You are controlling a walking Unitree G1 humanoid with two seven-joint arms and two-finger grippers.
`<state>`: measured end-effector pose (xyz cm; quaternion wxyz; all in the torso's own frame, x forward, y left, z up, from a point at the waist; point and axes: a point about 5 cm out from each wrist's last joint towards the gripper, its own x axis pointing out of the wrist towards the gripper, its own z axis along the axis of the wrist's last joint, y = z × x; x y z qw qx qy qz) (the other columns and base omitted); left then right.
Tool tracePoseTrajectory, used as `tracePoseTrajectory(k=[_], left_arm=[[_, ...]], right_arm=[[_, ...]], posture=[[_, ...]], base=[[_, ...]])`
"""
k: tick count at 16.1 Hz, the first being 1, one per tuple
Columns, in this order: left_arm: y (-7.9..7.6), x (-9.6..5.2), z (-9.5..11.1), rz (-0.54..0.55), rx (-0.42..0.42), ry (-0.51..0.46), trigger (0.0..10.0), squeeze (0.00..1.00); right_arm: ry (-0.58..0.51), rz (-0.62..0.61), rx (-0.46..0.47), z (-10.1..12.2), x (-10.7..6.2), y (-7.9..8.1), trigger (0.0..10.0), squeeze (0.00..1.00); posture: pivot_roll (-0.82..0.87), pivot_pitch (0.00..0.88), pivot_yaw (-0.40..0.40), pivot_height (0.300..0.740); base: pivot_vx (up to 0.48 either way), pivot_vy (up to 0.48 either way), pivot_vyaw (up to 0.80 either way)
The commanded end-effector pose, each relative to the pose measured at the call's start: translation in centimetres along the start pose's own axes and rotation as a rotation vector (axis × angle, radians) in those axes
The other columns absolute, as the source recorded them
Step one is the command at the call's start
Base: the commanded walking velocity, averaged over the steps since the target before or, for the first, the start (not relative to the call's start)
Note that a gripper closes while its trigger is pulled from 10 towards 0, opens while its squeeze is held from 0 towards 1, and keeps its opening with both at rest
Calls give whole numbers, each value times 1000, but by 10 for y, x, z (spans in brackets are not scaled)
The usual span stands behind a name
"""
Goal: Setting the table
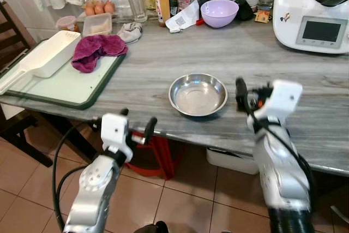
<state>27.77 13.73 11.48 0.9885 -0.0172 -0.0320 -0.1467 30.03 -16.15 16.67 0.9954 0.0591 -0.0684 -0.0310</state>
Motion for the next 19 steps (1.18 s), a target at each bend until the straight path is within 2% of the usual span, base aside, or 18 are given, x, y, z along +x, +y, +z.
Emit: tracePoseTrajectory(k=[1, 2, 3, 4, 5, 6, 7, 9, 11, 16, 19], left_arm=[[8, -1, 3, 59, 26, 2, 10000, 0], [8, -1, 4, 60, 25, -2, 10000, 0], [8, -1, 5, 68, 31, -8, 10000, 0], [10, -1, 4, 85, 34, -1, 10000, 0], [12, -2, 3, 95, 35, 6, 10000, 0], [13, -2, 3, 106, 39, 14, 10000, 0], [13, -1, 2, 114, 45, 16, 10000, 0], [14, -2, 1, 130, 58, 25, 10000, 0], [14, -3, -1, 134, 59, 38, 10000, 0], [15, -6, -6, 148, 80, 65, 10000, 0], [16, -6, -6, 154, 91, 72, 10000, 0]], right_arm=[[0, 6, 3, 3, -4, 2, 10000, 0], [19, -8, -9, -1, -9, -1, 10000, 0], [31, -11, -64, -5, -13, -3, 10000, 0], [64, -5, -43, -12, -18, -2, 10000, 0], [49, -9, -41, -13, -19, -2, 10000, 0], [36, -23, -101, -12, -21, -3, 10000, 0], [75, 8, -40, -12, -23, -1, 10000, 0], [51, 11, -58, -10, -25, 0, 10000, 0], [71, 20, -49, -11, -26, 2, 10000, 0], [72, 39, -41, -12, -25, 5, 10000, 0], [84, 38, -2, -13, -23, 7, 10000, 0]], posture=[[-149, 115, 93, 740], [-151, 115, 93, 740], [-150, 113, 94, 740], [-151, 113, 94, 740], [-152, 113, 95, 740], [-154, 112, 95, 740], [-153, 112, 94, 740], [-153, 114, 94, 740], [-152, 121, 93, 740], [-145, 124, 90, 740], [-143, 125, 91, 740]], base=[[0, 0, 0], [0, 0, 0], [0, 0, 0], [0, 0, 0], [0, 0, 0], [0, 0, 0], [0, 0, 0], [0, 0, 0], [0, 0, 0], [0, 0, -746], [-245, 0, 0]])
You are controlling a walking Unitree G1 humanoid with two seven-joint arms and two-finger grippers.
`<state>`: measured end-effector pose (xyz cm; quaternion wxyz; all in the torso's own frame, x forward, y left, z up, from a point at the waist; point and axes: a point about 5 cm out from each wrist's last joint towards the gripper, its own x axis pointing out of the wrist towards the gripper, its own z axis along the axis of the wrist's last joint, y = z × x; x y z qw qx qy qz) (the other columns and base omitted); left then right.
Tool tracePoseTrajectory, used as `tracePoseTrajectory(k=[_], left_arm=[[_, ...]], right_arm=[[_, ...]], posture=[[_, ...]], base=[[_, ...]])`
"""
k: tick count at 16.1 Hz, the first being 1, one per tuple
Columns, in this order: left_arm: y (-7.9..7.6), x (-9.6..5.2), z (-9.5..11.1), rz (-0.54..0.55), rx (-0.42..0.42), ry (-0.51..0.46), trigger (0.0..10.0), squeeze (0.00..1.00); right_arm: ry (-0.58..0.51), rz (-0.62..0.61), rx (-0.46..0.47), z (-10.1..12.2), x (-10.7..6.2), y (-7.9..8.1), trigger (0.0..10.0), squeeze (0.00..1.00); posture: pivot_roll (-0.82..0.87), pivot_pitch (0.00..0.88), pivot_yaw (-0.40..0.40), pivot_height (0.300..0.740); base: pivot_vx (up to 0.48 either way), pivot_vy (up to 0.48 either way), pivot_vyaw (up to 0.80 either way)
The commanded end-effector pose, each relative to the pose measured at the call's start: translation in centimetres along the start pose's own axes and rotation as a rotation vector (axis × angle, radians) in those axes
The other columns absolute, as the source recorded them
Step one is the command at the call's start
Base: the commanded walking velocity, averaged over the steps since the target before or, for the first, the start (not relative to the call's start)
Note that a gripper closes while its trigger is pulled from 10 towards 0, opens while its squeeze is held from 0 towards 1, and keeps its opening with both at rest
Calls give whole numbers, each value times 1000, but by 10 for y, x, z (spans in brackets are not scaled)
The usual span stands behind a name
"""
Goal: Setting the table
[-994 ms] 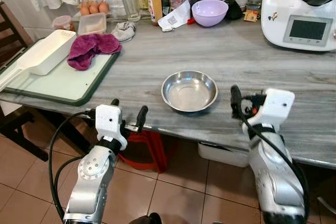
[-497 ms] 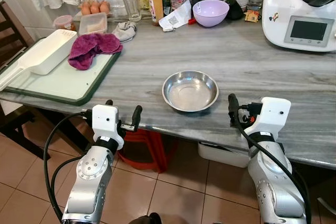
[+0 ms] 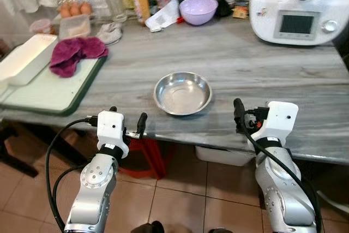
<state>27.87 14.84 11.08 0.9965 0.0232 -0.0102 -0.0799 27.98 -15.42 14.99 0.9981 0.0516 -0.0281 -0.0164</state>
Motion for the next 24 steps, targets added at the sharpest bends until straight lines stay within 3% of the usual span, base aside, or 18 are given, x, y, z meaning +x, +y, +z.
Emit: tracePoseTrajectory(k=[1, 10, 12, 15, 19, 24], left_arm=[[5, -3, -3, 22, 15, 21, 10000, 0], [4, -2, -2, 7, 27, 26, 10000, 0], [4, -1, -2, 1, 29, 26, 10000, 0], [5, -1, -2, -4, 32, 27, 10000, 0], [5, -3, -3, -11, 37, 30, 10000, 0], [3, -4, -6, -25, 32, 38, 10000, 0]], right_arm=[[3, 8, 14, 1, 0, 1, 10000, 0], [35, -11, 27, -3, 4, -1, 10000, 0], [10, -21, -22, -1, 6, -1, 10000, 0], [-26, 27, -15, 4, 8, 1, 10000, 0], [10, 48, 62, -2, 4, 2, 10000, 0], [32, 19, -40, -8, 6, 3, 10000, 0]], posture=[[-144, 126, 93, 740], [-143, 132, 100, 740], [-142, 131, 102, 740], [-142, 129, 101, 740], [-135, 122, 99, 740], [-138, 110, 93, 740]], base=[[-270, 0, 0], [-294, 0, 0], [-300, 0, 0], [-300, 0, 0], [-299, 0, 0], [-297, 0, 0]])
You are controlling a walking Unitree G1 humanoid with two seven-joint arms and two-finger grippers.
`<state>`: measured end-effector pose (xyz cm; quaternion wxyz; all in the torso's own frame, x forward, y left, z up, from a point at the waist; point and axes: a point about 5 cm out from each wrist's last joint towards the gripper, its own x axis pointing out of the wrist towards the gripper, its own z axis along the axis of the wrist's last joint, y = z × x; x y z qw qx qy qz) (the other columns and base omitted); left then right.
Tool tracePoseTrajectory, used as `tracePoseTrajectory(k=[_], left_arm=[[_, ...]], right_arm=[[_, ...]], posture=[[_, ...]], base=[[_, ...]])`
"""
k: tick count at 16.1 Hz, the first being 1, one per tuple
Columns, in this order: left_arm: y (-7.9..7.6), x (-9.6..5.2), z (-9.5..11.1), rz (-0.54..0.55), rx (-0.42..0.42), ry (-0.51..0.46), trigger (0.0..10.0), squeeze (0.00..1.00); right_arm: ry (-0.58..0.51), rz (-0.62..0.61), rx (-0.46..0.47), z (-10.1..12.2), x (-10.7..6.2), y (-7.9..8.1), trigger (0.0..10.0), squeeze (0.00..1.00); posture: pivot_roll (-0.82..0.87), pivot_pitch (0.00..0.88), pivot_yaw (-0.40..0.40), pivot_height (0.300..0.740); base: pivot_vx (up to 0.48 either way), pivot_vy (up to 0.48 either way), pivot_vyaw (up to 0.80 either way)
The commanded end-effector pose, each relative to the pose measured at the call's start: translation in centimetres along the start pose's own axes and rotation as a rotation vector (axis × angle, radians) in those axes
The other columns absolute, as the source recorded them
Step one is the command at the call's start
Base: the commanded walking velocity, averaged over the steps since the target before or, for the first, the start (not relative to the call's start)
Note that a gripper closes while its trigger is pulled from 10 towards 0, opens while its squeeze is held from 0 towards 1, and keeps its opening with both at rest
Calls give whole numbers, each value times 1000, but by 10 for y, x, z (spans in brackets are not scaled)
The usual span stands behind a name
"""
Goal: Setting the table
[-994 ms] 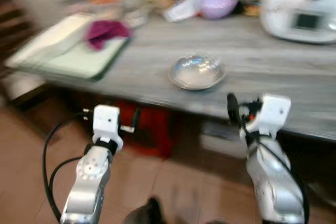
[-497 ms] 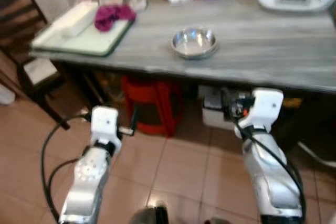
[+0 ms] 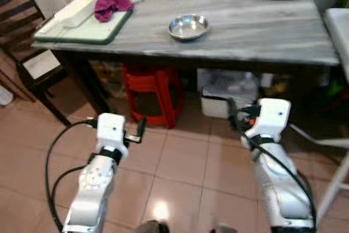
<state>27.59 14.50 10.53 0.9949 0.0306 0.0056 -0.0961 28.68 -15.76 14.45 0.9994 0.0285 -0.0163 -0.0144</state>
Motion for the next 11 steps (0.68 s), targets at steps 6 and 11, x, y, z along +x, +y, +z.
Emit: tracePoseTrajectory(k=[6, 11], left_arm=[[3, -2, -1, -28, 14, -10, 10000, 0], [2, 1, 7, -63, -10, -46, 10000, 0]], right_arm=[[42, 26, -7, -8, -4, -1, 10000, 0], [43, 54, 26, -6, -2, 7, 10000, 0]], posture=[[-139, 105, 84, 740], [-145, 116, 107, 740]], base=[[-86, 0, 0], [0, 0, 0]])
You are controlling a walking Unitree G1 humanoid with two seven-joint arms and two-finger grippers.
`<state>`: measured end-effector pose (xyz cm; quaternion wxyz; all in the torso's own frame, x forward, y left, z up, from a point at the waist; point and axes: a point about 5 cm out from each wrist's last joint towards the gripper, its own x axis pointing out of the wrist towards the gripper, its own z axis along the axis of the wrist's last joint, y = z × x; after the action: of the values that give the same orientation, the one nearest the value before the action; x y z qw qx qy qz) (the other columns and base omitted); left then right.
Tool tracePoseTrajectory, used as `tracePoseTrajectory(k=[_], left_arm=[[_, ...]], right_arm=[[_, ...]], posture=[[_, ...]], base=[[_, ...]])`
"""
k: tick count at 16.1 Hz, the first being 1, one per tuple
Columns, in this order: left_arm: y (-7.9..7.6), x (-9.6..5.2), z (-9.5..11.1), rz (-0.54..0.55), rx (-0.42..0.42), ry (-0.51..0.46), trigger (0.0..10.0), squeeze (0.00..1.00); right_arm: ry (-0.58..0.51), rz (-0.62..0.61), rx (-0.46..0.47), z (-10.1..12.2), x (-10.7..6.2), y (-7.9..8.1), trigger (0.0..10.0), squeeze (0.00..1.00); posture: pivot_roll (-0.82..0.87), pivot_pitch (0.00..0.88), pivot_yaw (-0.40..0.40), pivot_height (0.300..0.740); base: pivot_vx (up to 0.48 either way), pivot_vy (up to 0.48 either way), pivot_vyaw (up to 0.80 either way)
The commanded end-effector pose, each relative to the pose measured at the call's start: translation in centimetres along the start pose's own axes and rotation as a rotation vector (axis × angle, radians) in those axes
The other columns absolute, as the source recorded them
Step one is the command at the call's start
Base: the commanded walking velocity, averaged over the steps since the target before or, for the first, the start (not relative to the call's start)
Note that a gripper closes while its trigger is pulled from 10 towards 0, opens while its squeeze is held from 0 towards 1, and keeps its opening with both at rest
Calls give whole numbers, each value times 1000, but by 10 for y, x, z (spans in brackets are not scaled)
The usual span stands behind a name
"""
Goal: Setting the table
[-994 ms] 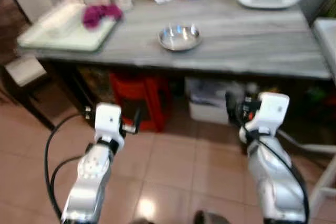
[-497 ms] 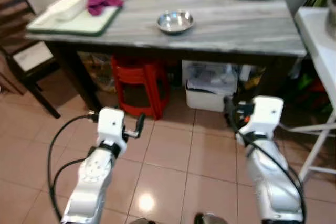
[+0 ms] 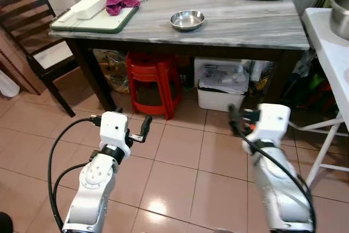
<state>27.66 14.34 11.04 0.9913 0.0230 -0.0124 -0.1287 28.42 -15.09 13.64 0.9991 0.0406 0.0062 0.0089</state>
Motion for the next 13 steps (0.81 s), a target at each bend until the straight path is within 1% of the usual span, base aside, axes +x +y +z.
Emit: tracePoseTrajectory(k=[1, 3, 6, 9, 12, 13], left_arm=[[2, 1, 2, -3, -3, -13, 10000, 0], [3, 2, 3, -3, -16, -16, 10000, 0], [0, 2, 3, -21, -24, -20, 10000, 0], [-1, 3, 4, -24, -31, -22, 10000, 0], [-1, 3, 6, -32, -35, -28, 10000, 0], [0, 2, 6, -35, -34, -27, 10000, 0]], right_arm=[[-9, 9, 7, 3, 1, 0, 10000, 0], [-16, 2, 19, 5, 2, -3, 10000, 0], [-40, -2, 22, 9, 2, -4, 10000, 0], [-39, -8, 37, 10, 1, -5, 10000, 0], [-51, -4, 38, 12, 2, -5, 10000, 0], [-52, -5, 41, 12, 2, -5, 10000, 0]], posture=[[-145, 113, 107, 740], [-144, 112, 107, 740], [-149, 117, 106, 740], [-149, 119, 105, 740], [-150, 122, 107, 740], [-150, 123, 107, 740]], base=[[0, 0, 0], [0, 0, 0], [0, -294, 0], [0, -334, 0], [0, -354, -517], [0, -356, 0]])
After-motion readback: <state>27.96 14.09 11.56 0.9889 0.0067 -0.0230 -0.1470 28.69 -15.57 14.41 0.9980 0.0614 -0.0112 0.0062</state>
